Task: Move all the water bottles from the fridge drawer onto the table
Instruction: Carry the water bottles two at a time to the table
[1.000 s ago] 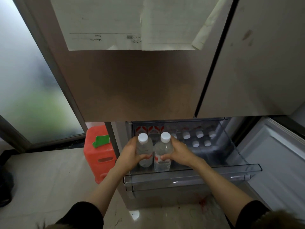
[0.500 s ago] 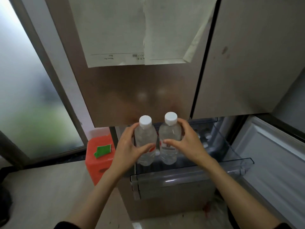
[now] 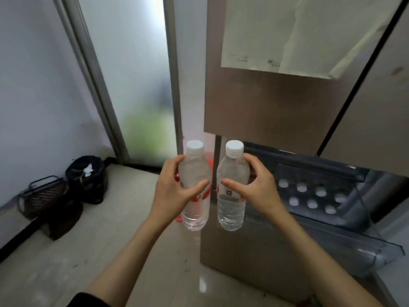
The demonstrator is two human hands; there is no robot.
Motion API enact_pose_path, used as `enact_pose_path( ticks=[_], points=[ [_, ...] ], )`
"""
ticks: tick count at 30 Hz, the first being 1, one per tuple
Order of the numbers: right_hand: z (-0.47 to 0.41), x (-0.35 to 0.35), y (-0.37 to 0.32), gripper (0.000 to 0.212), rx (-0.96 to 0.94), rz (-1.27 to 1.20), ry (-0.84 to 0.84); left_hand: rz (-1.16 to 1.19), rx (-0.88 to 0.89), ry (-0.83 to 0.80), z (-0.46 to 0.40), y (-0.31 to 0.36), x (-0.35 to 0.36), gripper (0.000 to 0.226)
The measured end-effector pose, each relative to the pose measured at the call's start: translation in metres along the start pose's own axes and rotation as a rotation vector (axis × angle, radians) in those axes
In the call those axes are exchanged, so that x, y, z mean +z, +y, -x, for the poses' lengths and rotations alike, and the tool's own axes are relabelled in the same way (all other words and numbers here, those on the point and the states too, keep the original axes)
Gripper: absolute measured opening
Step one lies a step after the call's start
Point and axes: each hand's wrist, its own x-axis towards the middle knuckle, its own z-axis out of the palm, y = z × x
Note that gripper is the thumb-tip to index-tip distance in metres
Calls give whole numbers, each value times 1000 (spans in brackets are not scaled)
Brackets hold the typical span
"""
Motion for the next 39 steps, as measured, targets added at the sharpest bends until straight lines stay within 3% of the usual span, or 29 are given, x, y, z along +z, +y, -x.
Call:
enact_pose_path(
  ticks=[5,18,29,39],
  points=[
    [30,54,-23,68,-87,29,-267,-77,-190,161,71,-22,-60,62],
    [76,246,-168,69,-381,-96,-645,-284,-485,573,202,-58,-264,63],
    [158,462,-295,74,-461,-201,-917,-367,-665,759,310,-134,-469,70],
    [160,613,-371,67,-492,-199,-1092,-355,-787,923,320,-210,-590,70]
  ],
)
